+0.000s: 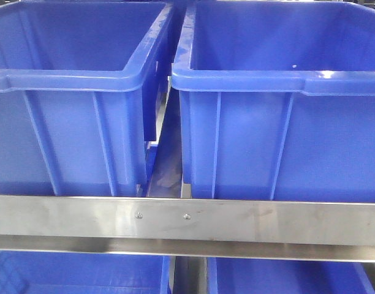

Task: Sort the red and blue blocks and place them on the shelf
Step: 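Open the left gripper to drop the blue cube into a bin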

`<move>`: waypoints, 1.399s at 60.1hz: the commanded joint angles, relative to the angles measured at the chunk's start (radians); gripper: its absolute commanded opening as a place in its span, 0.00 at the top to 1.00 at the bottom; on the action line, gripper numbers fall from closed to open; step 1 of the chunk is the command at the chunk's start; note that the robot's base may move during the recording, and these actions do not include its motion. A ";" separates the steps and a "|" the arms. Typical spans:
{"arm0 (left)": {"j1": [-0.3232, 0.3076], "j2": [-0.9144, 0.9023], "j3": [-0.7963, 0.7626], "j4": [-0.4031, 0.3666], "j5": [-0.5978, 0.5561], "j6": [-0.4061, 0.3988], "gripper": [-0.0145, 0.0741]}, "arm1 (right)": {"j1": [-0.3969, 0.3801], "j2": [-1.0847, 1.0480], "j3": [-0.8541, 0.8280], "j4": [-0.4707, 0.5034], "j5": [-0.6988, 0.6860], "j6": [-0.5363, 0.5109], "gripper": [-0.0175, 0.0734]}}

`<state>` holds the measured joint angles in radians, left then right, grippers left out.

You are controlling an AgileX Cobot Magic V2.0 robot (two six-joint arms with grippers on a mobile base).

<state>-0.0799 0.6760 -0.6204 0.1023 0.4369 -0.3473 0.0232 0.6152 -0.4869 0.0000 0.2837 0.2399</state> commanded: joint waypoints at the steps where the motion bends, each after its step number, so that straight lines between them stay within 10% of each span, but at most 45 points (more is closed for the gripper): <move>1: 0.002 0.001 -0.032 -0.008 -0.091 -0.007 0.69 | -0.004 0.002 -0.033 -0.007 -0.106 -0.004 0.74; 54: -0.125 0.578 -0.355 -0.026 -0.314 0.054 0.69 | 0.122 0.616 -0.437 -0.020 -0.212 -0.015 0.73; 63: -0.125 0.632 -0.388 -0.026 -0.318 0.054 0.68 | 0.126 0.648 -0.440 -0.031 -0.234 -0.015 0.55; 73: -0.125 0.647 -0.394 0.027 -0.315 0.054 0.44 | 0.126 0.651 -0.440 -0.036 -0.263 -0.015 0.22; 84: -0.125 0.652 -0.394 0.032 -0.312 0.054 0.09 | 0.126 0.651 -0.440 -0.036 -0.302 -0.015 0.19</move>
<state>-0.2009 1.3533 -0.9767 0.1273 0.2080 -0.2912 0.1500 1.2919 -0.8890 -0.0230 0.0921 0.2338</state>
